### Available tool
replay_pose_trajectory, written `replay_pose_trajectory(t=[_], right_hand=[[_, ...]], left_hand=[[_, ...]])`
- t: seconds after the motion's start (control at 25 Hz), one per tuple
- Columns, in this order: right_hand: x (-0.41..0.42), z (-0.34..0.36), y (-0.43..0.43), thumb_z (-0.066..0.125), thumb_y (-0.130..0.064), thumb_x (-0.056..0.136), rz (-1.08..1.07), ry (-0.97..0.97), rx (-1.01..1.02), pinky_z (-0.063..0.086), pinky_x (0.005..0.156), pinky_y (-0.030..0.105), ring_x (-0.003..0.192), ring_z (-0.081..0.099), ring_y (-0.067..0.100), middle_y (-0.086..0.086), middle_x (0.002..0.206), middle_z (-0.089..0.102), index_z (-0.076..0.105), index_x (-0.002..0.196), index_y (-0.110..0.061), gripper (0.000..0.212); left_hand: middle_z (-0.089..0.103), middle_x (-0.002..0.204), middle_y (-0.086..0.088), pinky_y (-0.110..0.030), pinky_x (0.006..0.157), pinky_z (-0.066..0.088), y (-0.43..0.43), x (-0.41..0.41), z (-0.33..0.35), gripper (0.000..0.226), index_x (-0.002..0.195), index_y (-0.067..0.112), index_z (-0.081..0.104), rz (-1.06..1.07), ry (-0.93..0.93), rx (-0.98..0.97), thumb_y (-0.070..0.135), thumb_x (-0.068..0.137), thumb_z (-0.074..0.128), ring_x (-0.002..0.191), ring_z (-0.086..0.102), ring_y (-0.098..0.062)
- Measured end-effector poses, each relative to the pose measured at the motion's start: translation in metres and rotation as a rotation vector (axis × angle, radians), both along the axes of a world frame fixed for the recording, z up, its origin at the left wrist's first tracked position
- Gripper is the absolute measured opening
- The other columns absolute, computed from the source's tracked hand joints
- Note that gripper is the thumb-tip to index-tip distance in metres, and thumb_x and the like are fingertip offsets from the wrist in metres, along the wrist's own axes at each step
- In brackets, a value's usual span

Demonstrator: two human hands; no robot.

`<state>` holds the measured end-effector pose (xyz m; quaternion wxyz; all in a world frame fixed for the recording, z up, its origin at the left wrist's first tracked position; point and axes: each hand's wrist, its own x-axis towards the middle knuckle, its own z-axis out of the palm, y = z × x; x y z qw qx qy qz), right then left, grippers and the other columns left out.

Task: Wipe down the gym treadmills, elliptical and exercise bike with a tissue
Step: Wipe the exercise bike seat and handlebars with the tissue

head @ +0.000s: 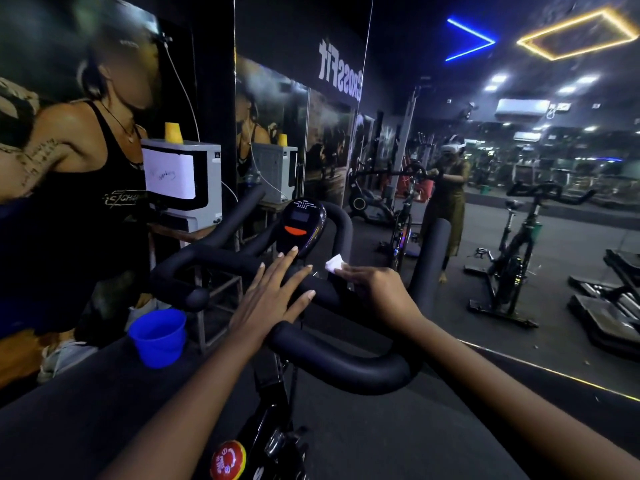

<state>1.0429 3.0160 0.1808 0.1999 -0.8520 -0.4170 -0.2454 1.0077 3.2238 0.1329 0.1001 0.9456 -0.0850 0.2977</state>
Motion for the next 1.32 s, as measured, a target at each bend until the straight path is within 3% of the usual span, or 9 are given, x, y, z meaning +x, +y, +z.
replay_pose_trajectory(t=[0.2,0.32,0.48,0.6,0.72,0.88,1.04,1.16,1.32], right_hand=[[0.026,0.023,-0.005,0.049,-0.009,0.079,-0.037,0.01,0.196,0.044,0.068,0.009,0.075,0.062,0.001,0.009,0.093,0.073,0.072,0.106,-0.017,0.036],[0.057,0.041,0.012,0.054,-0.002,0.084,-0.143,0.029,0.256,0.049,0.084,0.025,0.095,0.066,0.013,0.005,0.105,0.071,0.071,0.108,-0.018,0.034],[0.055,0.033,0.024,0.051,-0.003,0.088,-0.152,-0.012,-0.009,0.042,0.098,0.029,0.118,0.055,0.02,0.003,0.127,0.06,0.065,0.12,-0.016,0.037],[0.03,0.024,0.019,0.054,0.0,0.085,-0.136,-0.099,-0.116,0.04,0.091,0.028,0.111,0.056,0.026,0.005,0.128,0.059,0.062,0.124,-0.013,0.042],[0.007,0.013,0.012,0.065,-0.022,0.082,-0.115,-0.115,-0.178,0.04,0.078,0.026,0.096,0.059,0.026,-0.001,0.122,0.063,0.064,0.12,-0.019,0.038],[-0.012,0.01,0.002,0.063,-0.027,0.083,-0.028,-0.048,-0.205,0.052,0.081,0.031,0.098,0.065,0.025,0.001,0.116,0.067,0.068,0.113,-0.019,0.031],[-0.029,0.024,-0.001,0.054,-0.012,0.081,-0.047,0.019,-0.01,0.048,0.087,0.024,0.103,0.065,0.016,0.002,0.11,0.069,0.072,0.107,-0.017,0.031],[-0.056,0.036,0.005,0.054,-0.007,0.08,-0.093,0.076,0.165,0.047,0.075,0.026,0.089,0.068,0.024,0.007,0.099,0.072,0.073,0.103,-0.017,0.032],[-0.108,0.039,0.008,0.061,-0.003,0.082,-0.039,0.165,0.241,0.035,0.067,0.006,0.091,0.067,0.019,0.007,0.1,0.072,0.074,0.102,-0.017,0.027]], left_hand=[[0.006,0.16,0.001,-0.031,0.115,-0.004,0.001,0.001,0.0,0.097,0.147,0.027,0.034,-0.007,0.025,-0.015,0.08,0.076,-0.007,0.147,0.01,-0.018],[0.005,0.16,0.0,-0.032,0.115,-0.003,0.001,0.002,-0.001,0.105,0.147,0.028,0.033,-0.011,0.029,-0.019,0.08,0.072,-0.017,0.147,0.009,-0.019],[0.001,0.161,0.001,-0.029,0.114,-0.006,0.0,-0.001,0.003,0.089,0.148,0.029,0.029,-0.008,0.051,-0.019,0.071,0.076,-0.001,0.148,0.006,-0.018],[0.004,0.16,0.0,-0.033,0.116,-0.002,0.0,-0.001,0.003,0.085,0.147,0.028,0.032,-0.018,0.047,-0.039,0.066,0.077,0.003,0.147,0.008,-0.02],[0.003,0.161,0.0,-0.036,0.118,0.0,0.0,-0.002,0.003,0.087,0.147,0.028,0.032,-0.016,0.052,-0.028,0.066,0.075,0.001,0.147,0.008,-0.019],[0.001,0.161,0.0,-0.036,0.118,-0.001,0.0,-0.003,0.004,0.088,0.148,0.027,0.03,-0.023,0.074,-0.027,0.067,0.075,0.003,0.148,0.005,-0.019],[0.008,0.16,-0.003,-0.035,0.117,-0.003,0.001,-0.006,0.008,0.055,0.148,0.022,0.031,-0.122,0.131,-0.2,0.043,0.099,0.04,0.147,0.007,-0.02],[0.025,0.155,-0.009,-0.047,0.119,0.008,0.006,-0.028,0.019,0.048,0.144,0.014,0.038,-0.205,0.094,-0.447,0.024,0.098,0.049,0.144,0.023,-0.022],[0.039,0.147,-0.013,-0.046,0.116,0.022,0.015,-0.089,0.025,0.05,0.14,0.009,0.044,-0.131,0.039,-0.43,0.029,0.095,0.052,0.138,0.035,-0.024]])
